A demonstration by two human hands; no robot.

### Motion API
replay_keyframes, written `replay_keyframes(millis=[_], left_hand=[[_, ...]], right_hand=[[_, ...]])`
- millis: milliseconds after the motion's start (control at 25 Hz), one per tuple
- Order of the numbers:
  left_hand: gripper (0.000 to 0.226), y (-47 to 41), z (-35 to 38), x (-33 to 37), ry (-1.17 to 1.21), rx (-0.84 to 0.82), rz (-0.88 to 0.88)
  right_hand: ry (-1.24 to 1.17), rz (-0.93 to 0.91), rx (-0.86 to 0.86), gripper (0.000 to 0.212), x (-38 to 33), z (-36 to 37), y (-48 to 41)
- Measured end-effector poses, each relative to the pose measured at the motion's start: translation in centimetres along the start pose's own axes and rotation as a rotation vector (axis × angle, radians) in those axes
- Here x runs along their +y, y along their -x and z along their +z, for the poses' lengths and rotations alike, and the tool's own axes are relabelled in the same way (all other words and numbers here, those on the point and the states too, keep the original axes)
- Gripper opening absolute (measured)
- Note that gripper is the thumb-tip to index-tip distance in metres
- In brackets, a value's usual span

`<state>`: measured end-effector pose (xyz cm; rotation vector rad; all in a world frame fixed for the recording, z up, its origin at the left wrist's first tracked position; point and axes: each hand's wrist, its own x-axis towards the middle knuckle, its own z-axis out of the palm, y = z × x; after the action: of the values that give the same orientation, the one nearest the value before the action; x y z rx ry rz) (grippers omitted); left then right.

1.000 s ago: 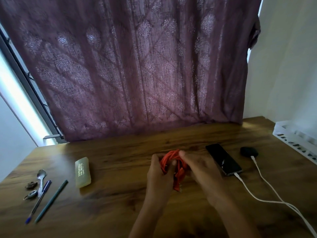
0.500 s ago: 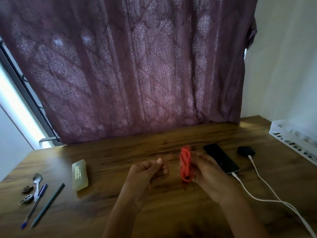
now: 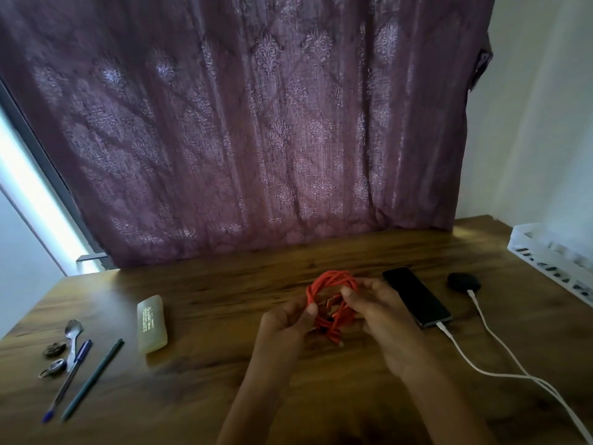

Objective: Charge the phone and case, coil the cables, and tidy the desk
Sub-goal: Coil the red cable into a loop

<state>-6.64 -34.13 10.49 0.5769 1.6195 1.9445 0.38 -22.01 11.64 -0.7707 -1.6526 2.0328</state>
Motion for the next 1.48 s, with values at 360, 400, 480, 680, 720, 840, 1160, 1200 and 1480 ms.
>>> replay_keyframes(millis=[360, 400, 480, 680, 720, 840, 1160, 1200, 1480], left_hand=[[0.024, -1.5, 0.3, 0.1, 0.057, 0.122, -0.062], [0.024, -1.7, 0.4, 0.1, 0.058, 0.123, -0.052], [0.023, -2.3, 0.5, 0.2, 0.043, 0.106, -0.033], [0.024, -5.0, 1.8, 0.4, 0.073, 0.028, -0.082], [0.024, -5.6, 2.2, 0.4, 0.097, 0.013, -0.094], [0.023, -7.2, 4.0, 0.0, 0.124, -0.039, -0.111], [0.014, -11.2, 11.7, -2.3, 0.05, -0.162, -0.184], [0.013, -11.8, 13.0, -2.6, 0.053, -0.169, -0.195], [0.007, -16.5, 25.2, -6.0, 0.011, -0.193, -0.256]], right_hand=[[-0.269, 0.105, -0.21, 0.031, 0.9, -1.1, -0.3], [-0.271, 0.129, -0.21, 0.026, 1.0, -1.2, -0.3], [-0.279, 0.163, -0.204, 0.024, 0.8, -1.4, -0.4], [-0.28, 0.111, -0.133, 0.022, -0.5, -2.6, -1.2], [-0.261, 0.086, -0.083, 0.025, -0.7, -3.0, -1.3], [-0.231, 0.009, 0.095, 0.026, -0.9, -4.9, -1.5], [-0.432, -0.065, 0.251, 0.015, -1.3, -12.4, -3.2], [-0.431, -0.063, 0.288, 0.015, -1.3, -13.6, -3.7], [-0.271, -0.07, 0.484, 0.017, -3.0, -25.8, -7.9]])
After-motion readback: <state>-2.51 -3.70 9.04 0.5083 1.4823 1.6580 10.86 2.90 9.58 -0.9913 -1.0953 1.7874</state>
